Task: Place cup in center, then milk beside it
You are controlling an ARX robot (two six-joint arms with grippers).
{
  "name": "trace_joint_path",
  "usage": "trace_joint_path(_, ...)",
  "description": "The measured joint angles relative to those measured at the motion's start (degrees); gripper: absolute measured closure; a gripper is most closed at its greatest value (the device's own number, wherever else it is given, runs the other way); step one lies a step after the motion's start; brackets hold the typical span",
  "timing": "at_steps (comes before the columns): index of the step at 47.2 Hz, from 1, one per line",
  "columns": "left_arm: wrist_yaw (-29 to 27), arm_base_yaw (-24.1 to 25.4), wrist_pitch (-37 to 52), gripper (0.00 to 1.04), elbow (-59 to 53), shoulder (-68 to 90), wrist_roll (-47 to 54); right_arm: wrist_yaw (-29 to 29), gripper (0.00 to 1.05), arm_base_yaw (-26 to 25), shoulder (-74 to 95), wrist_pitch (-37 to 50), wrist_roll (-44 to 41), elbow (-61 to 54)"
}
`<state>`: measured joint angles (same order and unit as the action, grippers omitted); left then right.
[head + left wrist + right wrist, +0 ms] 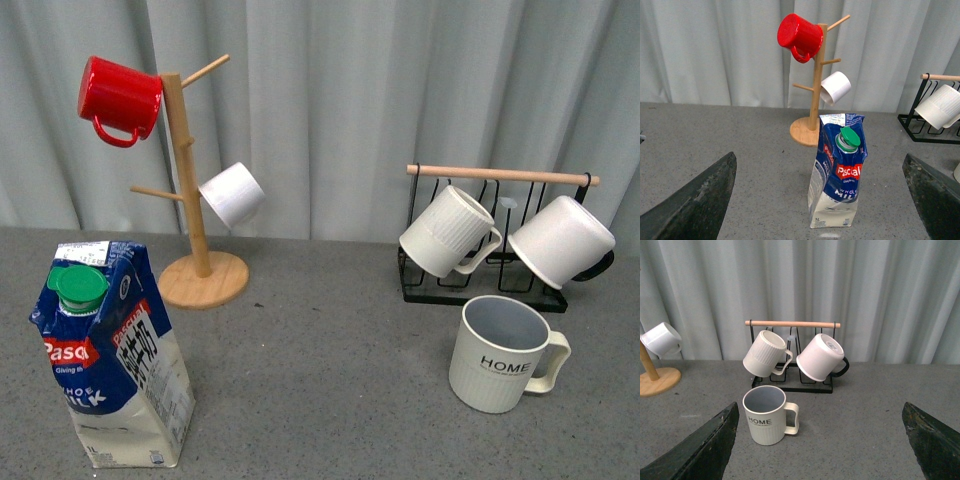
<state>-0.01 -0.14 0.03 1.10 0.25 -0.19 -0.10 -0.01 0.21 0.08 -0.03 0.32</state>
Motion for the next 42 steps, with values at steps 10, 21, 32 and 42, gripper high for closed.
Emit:
trace_joint_path(10,0.0,0.0,0.0,0.07,0.0,0.0,0.0,0.0,0.09,0.0,0.0,0.0,0.0,0.0)
trace_joint_path(21,0.0,0.0,0.0,0.07,0.0,0.0,0.0,0.0,0.09,0.0,0.0,0.0,0.0,0.0)
trace_joint_path(32,0.0,0.0,0.0,0.07,0.0,0.0,0.0,0.0,0.09,0.0,0.0,0.0,0.0,0.0)
trace_joint_path(42,0.0,0.0,0.0,0.07,0.0,0.0,0.0,0.0,0.09,0.0,0.0,0.0,0.0,0.0)
